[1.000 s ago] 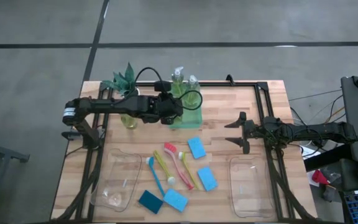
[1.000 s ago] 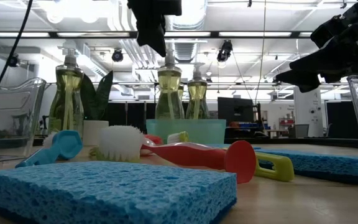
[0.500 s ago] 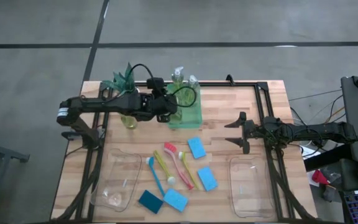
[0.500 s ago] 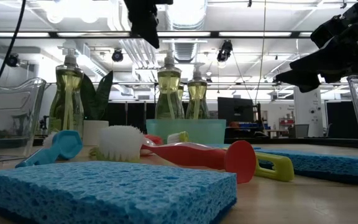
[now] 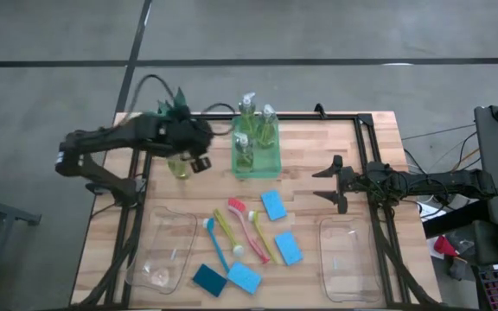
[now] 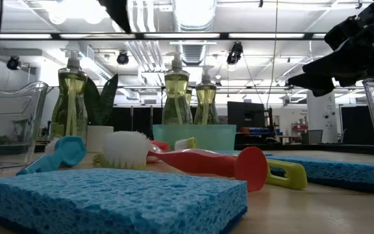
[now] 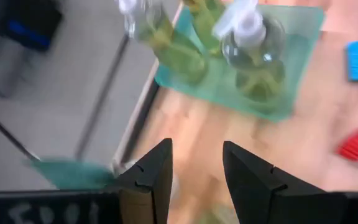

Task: Pick & Place Kitchen Sink Supplies
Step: Put the dishwashing liquid into the green bin

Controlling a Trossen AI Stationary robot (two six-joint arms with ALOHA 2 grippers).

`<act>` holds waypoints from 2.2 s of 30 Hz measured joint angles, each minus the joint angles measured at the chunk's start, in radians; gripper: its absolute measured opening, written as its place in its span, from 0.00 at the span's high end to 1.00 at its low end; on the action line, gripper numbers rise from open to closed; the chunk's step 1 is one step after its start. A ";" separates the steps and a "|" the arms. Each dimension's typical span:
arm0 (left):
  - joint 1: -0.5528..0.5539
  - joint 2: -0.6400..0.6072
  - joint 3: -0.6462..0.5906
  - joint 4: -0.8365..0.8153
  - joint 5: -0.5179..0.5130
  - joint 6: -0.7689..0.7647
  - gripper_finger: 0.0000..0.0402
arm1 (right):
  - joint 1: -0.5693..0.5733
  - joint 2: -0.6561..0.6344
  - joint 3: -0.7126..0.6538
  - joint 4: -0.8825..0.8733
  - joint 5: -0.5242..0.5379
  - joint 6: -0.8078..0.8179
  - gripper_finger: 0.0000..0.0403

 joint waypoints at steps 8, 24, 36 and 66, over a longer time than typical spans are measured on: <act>0.014 -0.177 0.000 -0.221 0.115 -0.249 0.61 | 0.000 0.000 0.000 0.000 0.000 0.000 0.26; 0.032 -0.314 -0.193 -0.277 0.106 -0.354 0.40 | 0.000 0.000 0.000 0.000 0.000 0.000 0.28; 0.026 -0.498 -0.419 -0.223 0.110 -0.604 0.39 | 0.000 0.000 0.000 0.000 0.000 0.000 0.28; -0.147 -0.693 -0.964 0.104 -0.086 -0.836 0.39 | 0.000 0.000 0.000 0.000 0.000 0.000 0.28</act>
